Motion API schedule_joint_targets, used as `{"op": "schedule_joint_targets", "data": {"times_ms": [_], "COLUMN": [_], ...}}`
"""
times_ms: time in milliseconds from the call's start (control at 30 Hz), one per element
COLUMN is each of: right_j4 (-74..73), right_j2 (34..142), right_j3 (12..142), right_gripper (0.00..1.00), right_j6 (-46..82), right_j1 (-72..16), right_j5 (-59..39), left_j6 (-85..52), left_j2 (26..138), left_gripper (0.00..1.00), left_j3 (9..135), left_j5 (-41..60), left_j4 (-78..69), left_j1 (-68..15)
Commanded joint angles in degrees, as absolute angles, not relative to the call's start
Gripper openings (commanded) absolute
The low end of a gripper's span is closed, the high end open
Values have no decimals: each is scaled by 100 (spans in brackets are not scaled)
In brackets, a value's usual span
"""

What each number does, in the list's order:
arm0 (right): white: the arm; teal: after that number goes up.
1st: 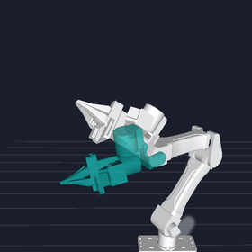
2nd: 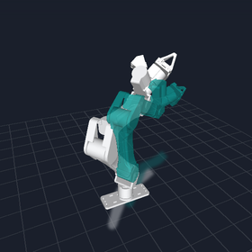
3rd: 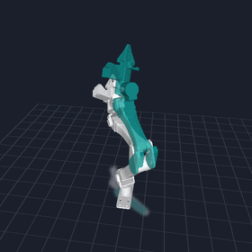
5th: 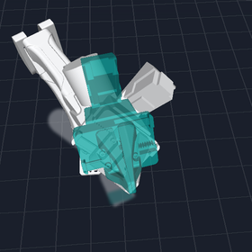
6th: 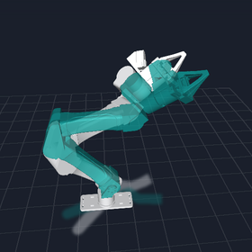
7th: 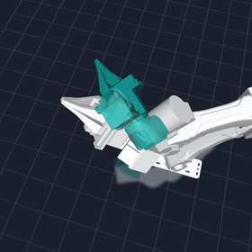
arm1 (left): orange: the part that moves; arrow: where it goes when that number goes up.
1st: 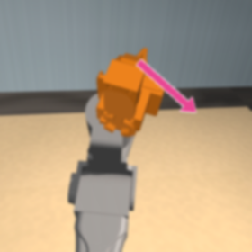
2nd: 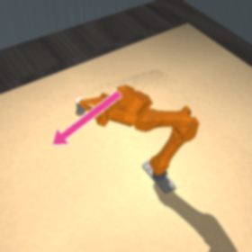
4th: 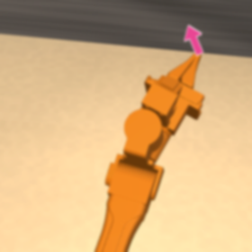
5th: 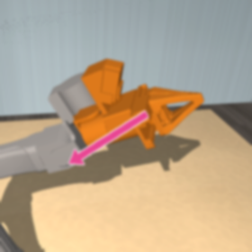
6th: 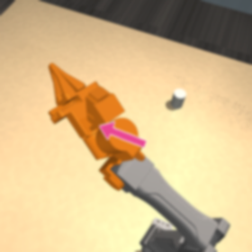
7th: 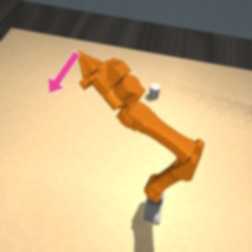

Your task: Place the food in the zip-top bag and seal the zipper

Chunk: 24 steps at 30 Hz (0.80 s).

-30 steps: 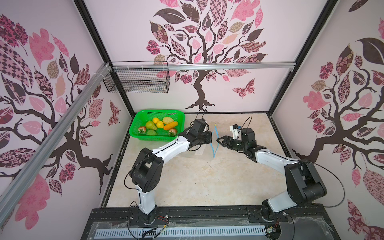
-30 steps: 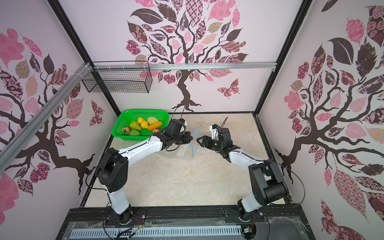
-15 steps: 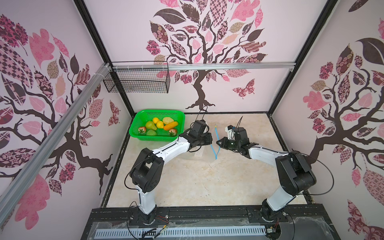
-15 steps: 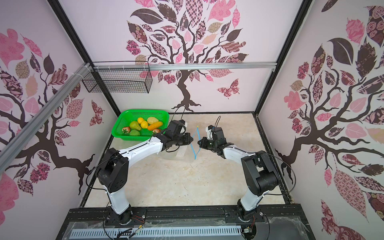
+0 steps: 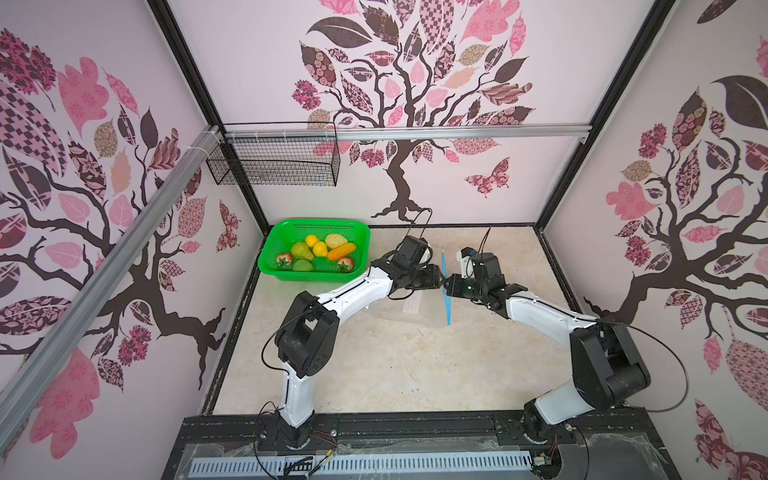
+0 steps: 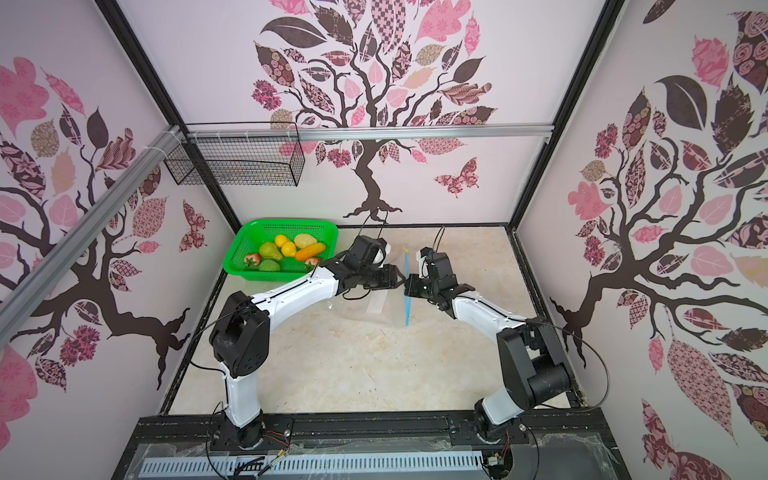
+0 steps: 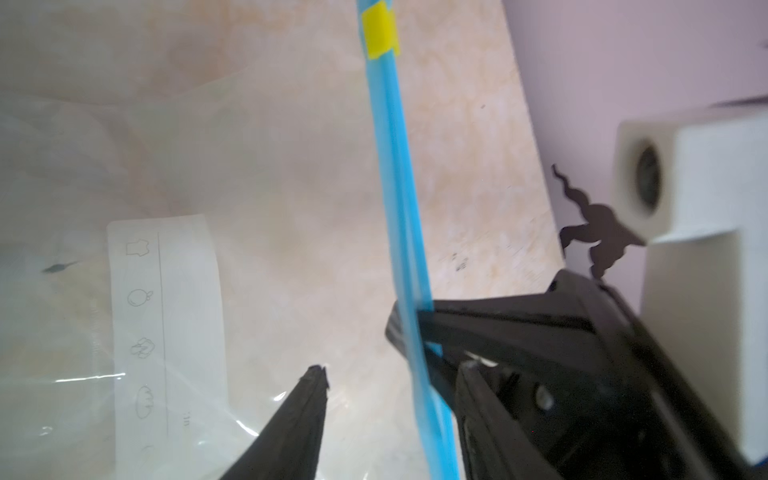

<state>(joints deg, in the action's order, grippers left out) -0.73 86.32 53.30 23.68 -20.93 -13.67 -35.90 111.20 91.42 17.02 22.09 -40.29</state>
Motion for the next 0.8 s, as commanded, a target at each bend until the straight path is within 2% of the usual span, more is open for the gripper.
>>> {"op": "schedule_joint_targets", "data": {"times_ms": [0,300,433,633,700,767], "right_j4": [677,2379,2700,3018,2921,2540], "right_j2": [7996,7058,6921,7496,7788,8060], "right_j3": [5841,7450,7800,8029,7922,7644], "right_gripper": [0,0,0,0,0,0], "right_j6": [1755,675,555,569,647,915], "right_j1": [-2064,-1666,-1670,-1879,-2048,-2083], "right_j5": [-397,1349,1565,1343,955,-19], "left_j6": [-3600,-3704,-4092,-4718,-4718,-4683], "left_j2": [10755,10083,9823,9644,9574,9482], "left_gripper": [55,55,56,57,61,67], "left_j3": [9502,9253,8647,7724,7549,7387], "left_j5": [1889,1911,2171,2679,2715,2686], "left_j4": [2205,1818,1290,529,505,510], "left_j1": [-4074,-4042,-3814,-3441,-3394,-3354]}}
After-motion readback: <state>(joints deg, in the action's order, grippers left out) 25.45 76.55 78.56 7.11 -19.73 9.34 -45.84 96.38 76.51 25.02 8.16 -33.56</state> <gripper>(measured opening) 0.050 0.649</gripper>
